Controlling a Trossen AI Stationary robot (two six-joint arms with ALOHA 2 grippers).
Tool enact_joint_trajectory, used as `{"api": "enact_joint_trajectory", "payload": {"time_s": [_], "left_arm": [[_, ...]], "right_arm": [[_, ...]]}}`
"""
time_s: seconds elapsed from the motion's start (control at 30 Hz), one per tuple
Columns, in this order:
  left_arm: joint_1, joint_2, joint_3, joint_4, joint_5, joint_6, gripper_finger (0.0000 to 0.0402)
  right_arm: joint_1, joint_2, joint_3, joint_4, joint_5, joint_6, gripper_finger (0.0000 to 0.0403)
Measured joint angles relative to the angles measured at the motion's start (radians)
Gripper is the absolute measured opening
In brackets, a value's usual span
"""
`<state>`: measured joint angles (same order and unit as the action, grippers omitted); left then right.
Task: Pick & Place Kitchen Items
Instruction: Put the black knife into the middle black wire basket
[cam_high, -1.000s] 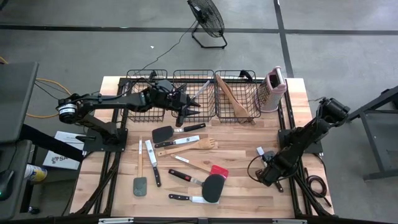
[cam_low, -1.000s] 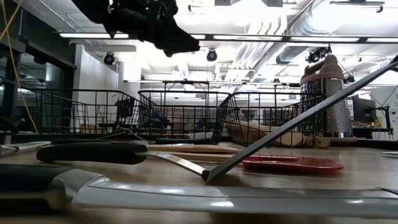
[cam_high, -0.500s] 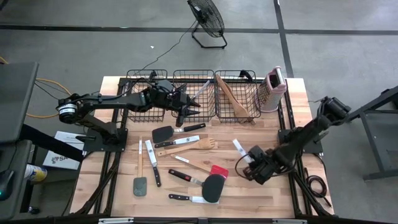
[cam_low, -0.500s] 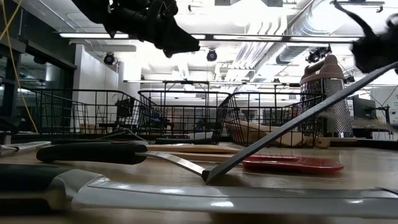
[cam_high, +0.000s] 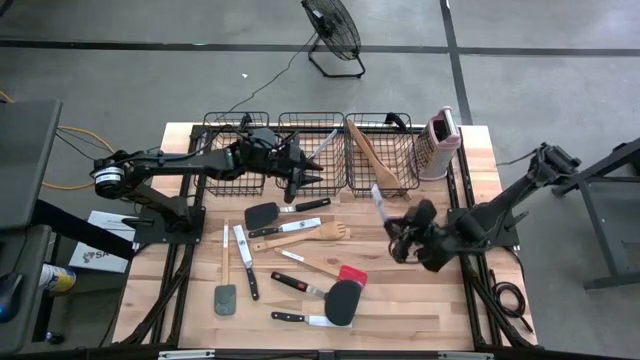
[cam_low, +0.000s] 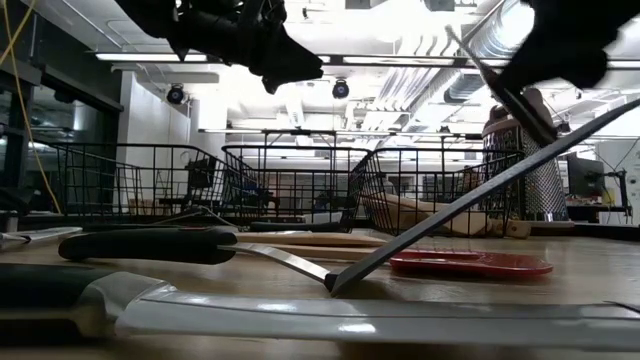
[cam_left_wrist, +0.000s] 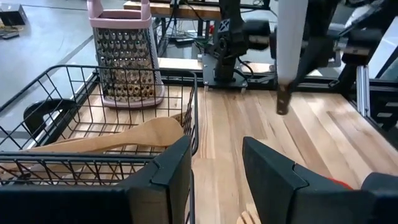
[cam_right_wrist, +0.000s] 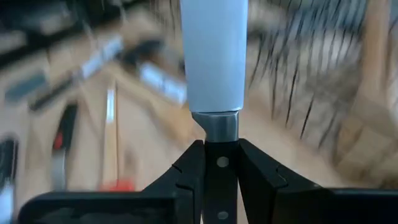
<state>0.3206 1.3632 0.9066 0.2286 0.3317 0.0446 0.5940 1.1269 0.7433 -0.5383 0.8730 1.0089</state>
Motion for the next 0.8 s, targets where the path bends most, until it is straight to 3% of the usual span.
{"api": "enact_joint_trajectory", "payload": {"time_s": [0.1,0.23,0.47,0.8], "left_arm": [[0.000,0.000,0.000,0.001,0.000,-0.006,0.0142],[0.000,0.000,0.000,0.002,0.000,-0.004,0.0142],[0.000,0.000,0.000,0.002,0.000,0.004,0.0142],[0.000,0.000,0.000,0.015,-0.002,0.003,0.0153]], "right_arm": [[-0.055,-0.033,0.000,0.137,0.097,-0.234,0.0065],[-0.169,-0.044,0.001,0.399,0.079,-0.578,0.0065],[-0.387,-0.020,0.002,0.714,-0.208,-0.943,0.0065],[-0.612,0.094,0.002,0.927,-0.626,-1.087,0.0065]]}}
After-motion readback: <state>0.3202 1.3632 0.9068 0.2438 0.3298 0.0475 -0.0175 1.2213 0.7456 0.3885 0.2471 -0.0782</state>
